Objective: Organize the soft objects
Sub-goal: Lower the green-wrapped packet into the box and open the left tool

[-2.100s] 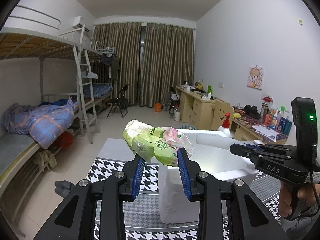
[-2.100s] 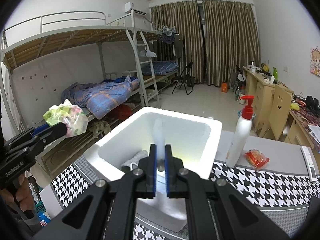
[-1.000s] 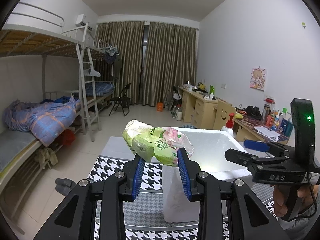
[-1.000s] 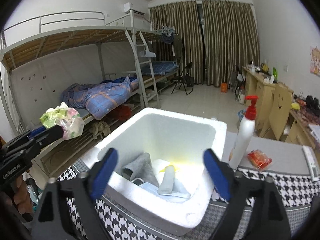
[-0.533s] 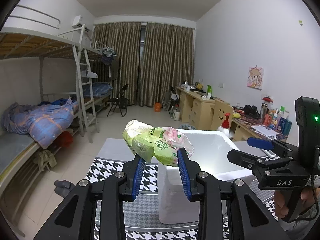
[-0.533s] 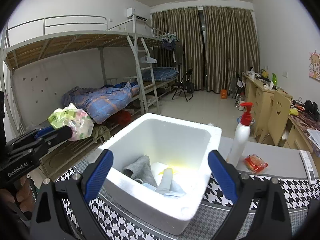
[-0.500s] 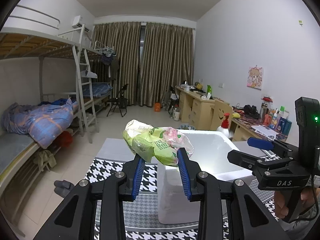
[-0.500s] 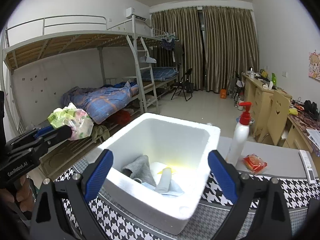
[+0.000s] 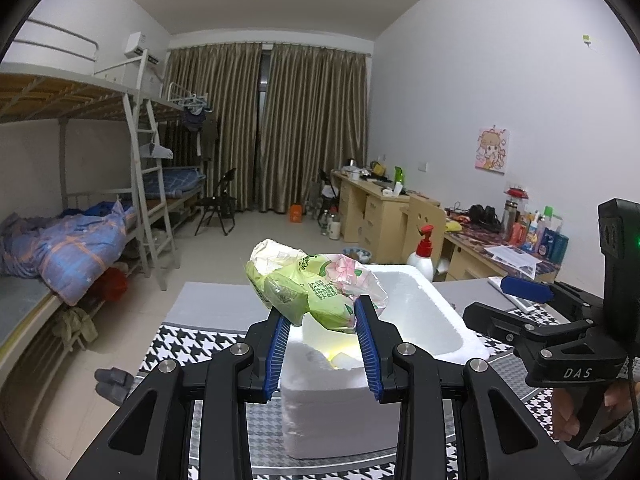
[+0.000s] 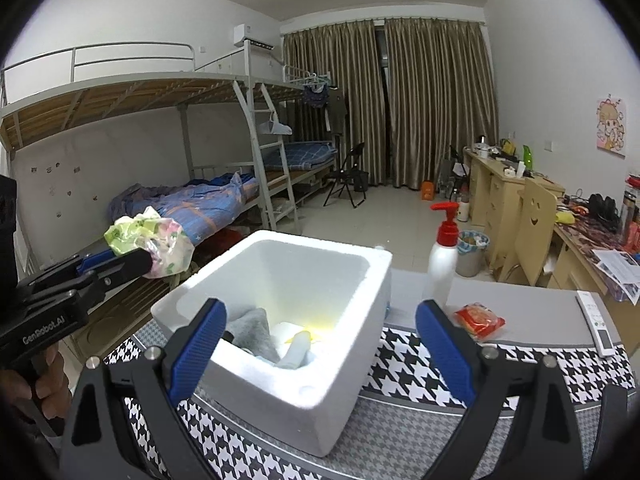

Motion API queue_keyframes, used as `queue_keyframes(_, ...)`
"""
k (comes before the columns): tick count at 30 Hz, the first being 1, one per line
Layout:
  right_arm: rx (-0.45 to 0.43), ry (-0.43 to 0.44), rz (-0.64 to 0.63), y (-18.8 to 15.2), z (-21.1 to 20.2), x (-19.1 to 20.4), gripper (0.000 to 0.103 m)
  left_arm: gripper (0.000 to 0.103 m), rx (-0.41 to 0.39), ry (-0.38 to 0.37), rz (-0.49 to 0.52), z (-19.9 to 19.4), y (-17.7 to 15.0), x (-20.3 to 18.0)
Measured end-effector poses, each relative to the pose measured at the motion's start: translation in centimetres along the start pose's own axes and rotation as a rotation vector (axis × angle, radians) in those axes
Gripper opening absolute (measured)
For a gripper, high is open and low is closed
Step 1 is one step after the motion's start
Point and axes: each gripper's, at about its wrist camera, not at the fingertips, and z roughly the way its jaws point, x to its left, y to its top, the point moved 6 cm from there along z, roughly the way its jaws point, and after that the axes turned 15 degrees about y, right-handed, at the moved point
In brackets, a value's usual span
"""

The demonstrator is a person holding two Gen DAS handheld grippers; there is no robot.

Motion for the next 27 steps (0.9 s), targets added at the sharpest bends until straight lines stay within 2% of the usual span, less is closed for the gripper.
queue_keyframes(27, -0.045, -0.082, 0.053, -1.3, -3.4, -3.8, 0.098, 0.035, 0.030, -0.076, 0.067, 1.4, 0.0, -4.8)
